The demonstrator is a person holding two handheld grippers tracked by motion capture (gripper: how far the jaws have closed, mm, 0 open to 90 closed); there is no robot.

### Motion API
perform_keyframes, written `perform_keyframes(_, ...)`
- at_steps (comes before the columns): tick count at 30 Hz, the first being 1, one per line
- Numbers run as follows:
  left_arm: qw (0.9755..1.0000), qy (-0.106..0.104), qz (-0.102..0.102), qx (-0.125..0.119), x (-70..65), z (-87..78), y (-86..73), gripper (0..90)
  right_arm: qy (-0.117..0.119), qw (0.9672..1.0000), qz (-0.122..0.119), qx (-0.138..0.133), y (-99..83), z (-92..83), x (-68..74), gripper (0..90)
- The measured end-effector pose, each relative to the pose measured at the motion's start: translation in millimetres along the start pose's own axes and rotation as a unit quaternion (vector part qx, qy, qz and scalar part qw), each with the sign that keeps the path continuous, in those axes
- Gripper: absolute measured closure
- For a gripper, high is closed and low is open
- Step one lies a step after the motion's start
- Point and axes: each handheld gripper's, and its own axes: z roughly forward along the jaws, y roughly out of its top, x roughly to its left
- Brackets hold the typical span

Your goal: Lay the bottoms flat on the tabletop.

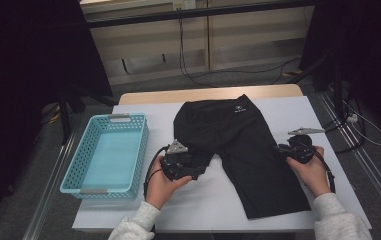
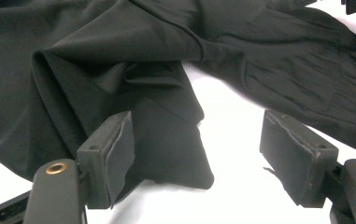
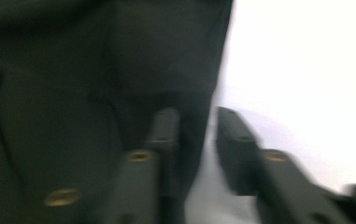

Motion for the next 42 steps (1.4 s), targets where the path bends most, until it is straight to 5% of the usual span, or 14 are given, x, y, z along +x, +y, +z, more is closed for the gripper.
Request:
perform_keyframes(2, 1.0000, -0.001, -0.001, 0.000, -0.2, 0.3, 0.0, 26.5, 0.016, 0.9998, -0.005, 0.006, -0.6, -1.2, -1.1, 87.8)
perform_keyframes(6, 1.0000, -0.002, -0.002, -0.003, 0.8, 0.8, -0.2, 26.6, 0.021, 0.9997, 0.006, 0.012, -2.2, -5.5, -5.5, 89.3)
perform_keyframes(14, 1.0000, -0.006, -0.003, 0.001, 3.2, 3.5, -0.8, 26.6, 0.023, 0.9994, 0.024, 0.007, -7.7, -11.1, -15.4, 89.4)
perform_keyframes(42, 1.0000, -0.002, 0.006, 0.003, -2.1, -0.3, -1.5, 26.0, 0.007, 0.9998, 0.018, 0.009, -24.7, -33.5, -26.8, 84.6)
